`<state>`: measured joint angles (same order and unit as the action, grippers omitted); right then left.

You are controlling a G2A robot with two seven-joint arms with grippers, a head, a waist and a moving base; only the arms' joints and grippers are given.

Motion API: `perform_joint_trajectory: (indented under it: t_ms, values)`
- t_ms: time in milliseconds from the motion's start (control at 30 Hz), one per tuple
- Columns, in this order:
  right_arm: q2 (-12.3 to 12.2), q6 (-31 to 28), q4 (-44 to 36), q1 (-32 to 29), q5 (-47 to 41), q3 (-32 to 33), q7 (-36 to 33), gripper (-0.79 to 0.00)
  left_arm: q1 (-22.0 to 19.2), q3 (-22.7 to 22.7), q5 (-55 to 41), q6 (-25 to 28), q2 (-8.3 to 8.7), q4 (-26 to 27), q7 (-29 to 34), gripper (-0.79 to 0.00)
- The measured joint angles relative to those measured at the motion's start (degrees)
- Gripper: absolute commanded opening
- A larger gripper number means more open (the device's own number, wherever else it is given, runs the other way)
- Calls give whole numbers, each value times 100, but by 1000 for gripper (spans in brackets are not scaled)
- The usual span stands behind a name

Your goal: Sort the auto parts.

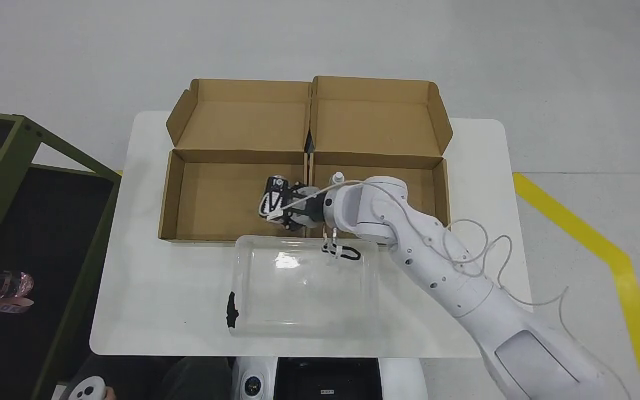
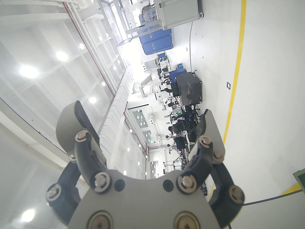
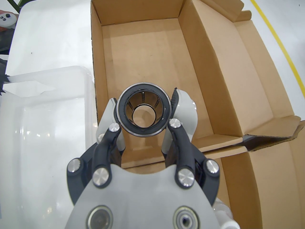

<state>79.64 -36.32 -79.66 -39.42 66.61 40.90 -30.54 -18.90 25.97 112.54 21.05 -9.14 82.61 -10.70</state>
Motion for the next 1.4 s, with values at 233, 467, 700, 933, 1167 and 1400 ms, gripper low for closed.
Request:
perform_joint_trajectory:
  t_ms: [233,467,700,933,1167,1400]
  values:
    - [100,31,372,127,-48,-145,55,-785,0,0,0,0,0,0,0,0]
    - [192,74,651,216,-21,-277,58,-785,0,0,0,0,0,0,0,0]
    - [276,100,868,278,16,-386,58,-760,0,0,0,0,0,0,0,0]
    - [339,140,1036,321,53,-425,80,-625,0,0,0,0,0,0,0,0]
    - [360,139,1087,306,109,-388,67,-520,0,0,0,0,0,0,0,0]
    - [340,131,933,235,164,-281,2,-416,0,0,0,0,0,0,0,0]
